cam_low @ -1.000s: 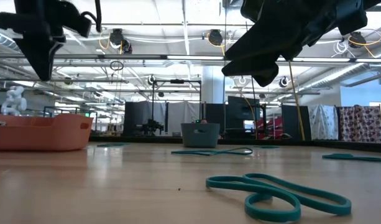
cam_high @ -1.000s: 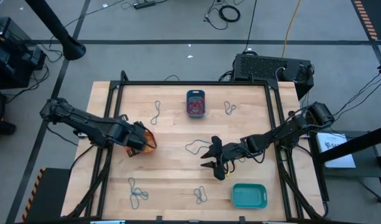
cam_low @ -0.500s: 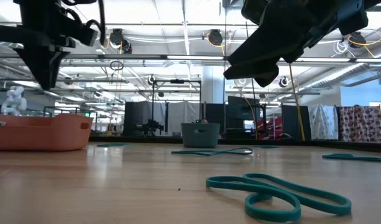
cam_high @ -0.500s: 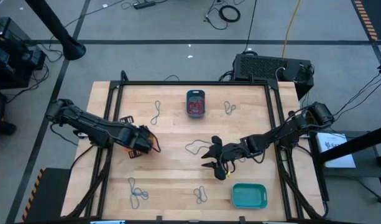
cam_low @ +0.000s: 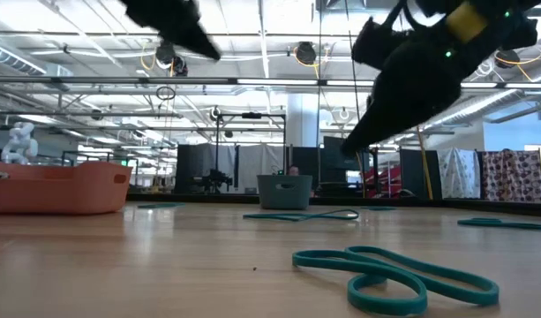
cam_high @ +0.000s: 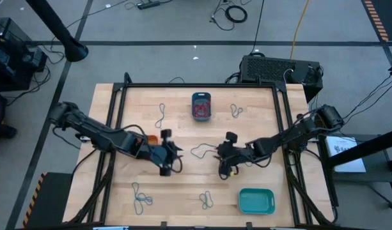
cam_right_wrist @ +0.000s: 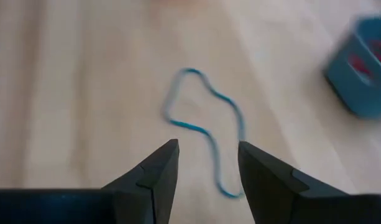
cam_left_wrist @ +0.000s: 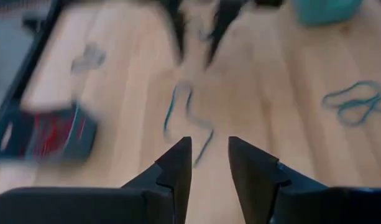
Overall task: Sort rubber bands into baskets
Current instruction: Put the center blue rubber band into the light blue bin
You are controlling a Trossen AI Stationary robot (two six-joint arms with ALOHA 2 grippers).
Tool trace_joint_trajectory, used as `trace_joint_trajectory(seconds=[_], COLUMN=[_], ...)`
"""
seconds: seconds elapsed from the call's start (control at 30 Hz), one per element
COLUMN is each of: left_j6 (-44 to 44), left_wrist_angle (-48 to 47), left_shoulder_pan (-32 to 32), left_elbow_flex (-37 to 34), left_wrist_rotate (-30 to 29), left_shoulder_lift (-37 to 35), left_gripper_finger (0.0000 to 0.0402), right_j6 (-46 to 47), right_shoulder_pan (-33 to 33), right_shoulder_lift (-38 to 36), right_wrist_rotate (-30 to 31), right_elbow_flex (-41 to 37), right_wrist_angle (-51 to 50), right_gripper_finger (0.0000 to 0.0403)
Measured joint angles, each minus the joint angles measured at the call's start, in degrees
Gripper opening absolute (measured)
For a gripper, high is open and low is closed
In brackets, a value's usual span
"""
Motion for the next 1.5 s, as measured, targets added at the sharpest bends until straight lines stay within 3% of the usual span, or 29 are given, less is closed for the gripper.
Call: trace_joint_trajectory(seconds=[0.1, 0.23, 0.4, 0.53, 0.63, 0.83, 0.93, 1.07, 1.5], left_j6=[6.17, 12.96, 11.38, 9.72, 9.73, 9.65, 9.69, 9.64, 3.98], left_wrist_angle=[9.16, 34.74, 62.12, 74.58, 75.37, 65.27, 64.19, 62.35, 60.20], left_shoulder_pan=[-1.18, -1.77, 0.11, 0.27, 0.24, 0.22, 0.19, 0.65, 0.70], left_elbow_flex=[-1.37, -11.49, -26.23, -32.85, -34.53, -34.51, -34.51, -34.51, -34.49], left_wrist_rotate=[0.38, 0.59, -0.18, -0.20, -0.22, -0.24, -0.22, -0.25, 0.02], left_shoulder_lift=[1.26, 0.24, -2.06, -2.00, -2.00, -2.02, -2.02, -2.02, -0.80], left_gripper_finger=[0.0114, 0.0114, 0.0114, 0.0114, 0.0114, 0.0114, 0.0114, 0.0114, 0.0114], right_j6=[5.39, 7.62, 9.06, 6.00, 5.65, 5.93, 5.93, 6.83, 8.93], right_shoulder_pan=[-1.46, -3.77, -7.86, -10.43, -11.84, -13.08, -13.02, -13.04, -8.78], right_shoulder_lift=[0.00, 0.87, 4.68, 8.90, 11.21, 12.14, 11.75, 9.48, -13.16], right_wrist_rotate=[1.26, 1.65, 0.69, -6.51, -9.37, -14.95, -17.64, -20.23, -32.06], right_elbow_flex=[-0.10, -2.50, -5.18, -5.44, -5.40, -5.27, -5.22, -5.26, -5.57], right_wrist_angle=[-2.38, -0.65, 3.52, 9.47, 12.33, 12.25, 11.35, 7.73, 4.32], right_gripper_finger=[0.0160, 0.0160, 0.0160, 0.0160, 0.0160, 0.0150, 0.0111, 0.0024, 0.0002])
